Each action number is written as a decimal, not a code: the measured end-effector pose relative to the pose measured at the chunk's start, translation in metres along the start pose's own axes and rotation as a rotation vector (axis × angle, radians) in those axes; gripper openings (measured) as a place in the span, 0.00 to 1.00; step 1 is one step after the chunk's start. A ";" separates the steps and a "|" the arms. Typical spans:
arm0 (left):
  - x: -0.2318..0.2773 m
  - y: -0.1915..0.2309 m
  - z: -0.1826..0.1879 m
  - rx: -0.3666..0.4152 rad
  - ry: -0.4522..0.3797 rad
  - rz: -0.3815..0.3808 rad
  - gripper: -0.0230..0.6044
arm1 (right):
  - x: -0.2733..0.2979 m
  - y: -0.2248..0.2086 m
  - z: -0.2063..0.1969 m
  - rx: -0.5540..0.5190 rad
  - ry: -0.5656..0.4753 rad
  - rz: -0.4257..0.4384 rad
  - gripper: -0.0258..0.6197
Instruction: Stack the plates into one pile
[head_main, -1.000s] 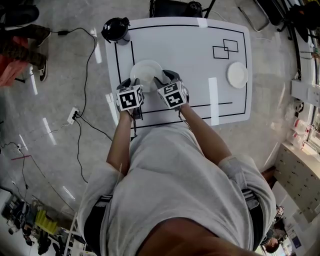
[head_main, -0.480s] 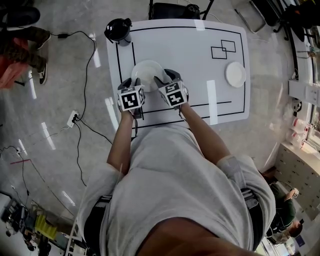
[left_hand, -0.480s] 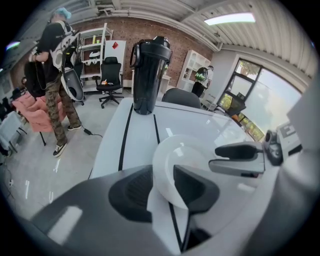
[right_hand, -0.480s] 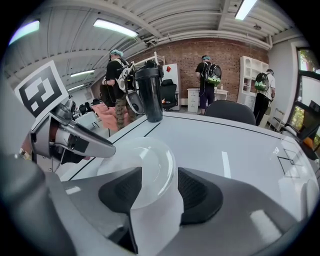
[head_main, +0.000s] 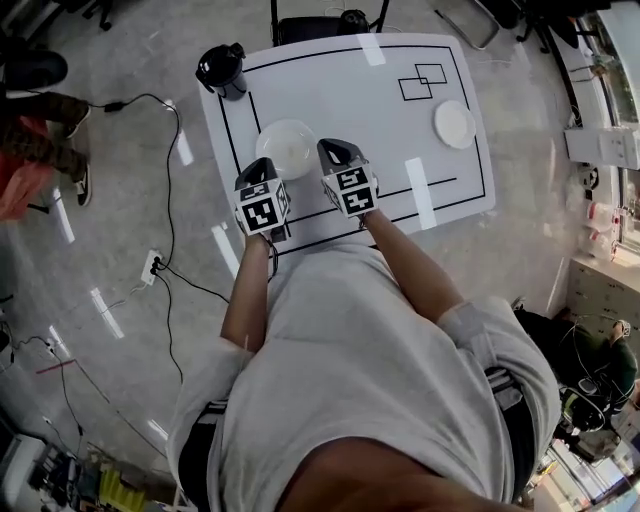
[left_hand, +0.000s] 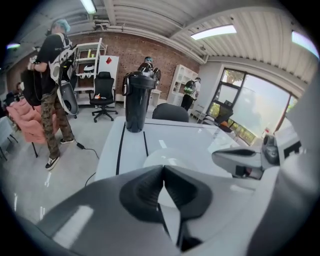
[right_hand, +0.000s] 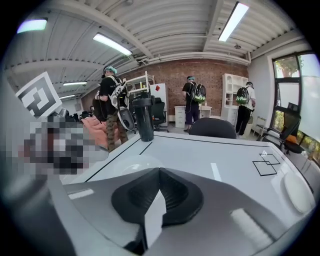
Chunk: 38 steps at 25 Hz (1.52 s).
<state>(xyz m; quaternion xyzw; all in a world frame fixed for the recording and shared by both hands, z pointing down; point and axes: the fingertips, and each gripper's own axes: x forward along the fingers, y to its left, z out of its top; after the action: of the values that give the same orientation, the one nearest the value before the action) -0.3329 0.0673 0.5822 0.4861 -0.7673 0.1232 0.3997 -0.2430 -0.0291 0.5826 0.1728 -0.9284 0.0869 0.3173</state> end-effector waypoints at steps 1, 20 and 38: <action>-0.005 -0.004 0.000 0.001 -0.009 -0.013 0.04 | -0.006 0.004 0.001 -0.010 -0.010 0.003 0.04; 0.017 -0.135 0.009 0.030 -0.047 -0.035 0.04 | -0.069 -0.075 -0.017 -0.080 -0.071 0.069 0.04; 0.096 -0.315 0.004 0.119 0.050 -0.031 0.04 | -0.118 -0.244 -0.065 0.032 -0.108 0.146 0.04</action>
<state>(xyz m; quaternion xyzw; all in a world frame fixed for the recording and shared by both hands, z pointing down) -0.0892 -0.1536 0.5872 0.5176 -0.7408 0.1747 0.3909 -0.0271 -0.2061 0.5733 0.1143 -0.9527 0.1151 0.2570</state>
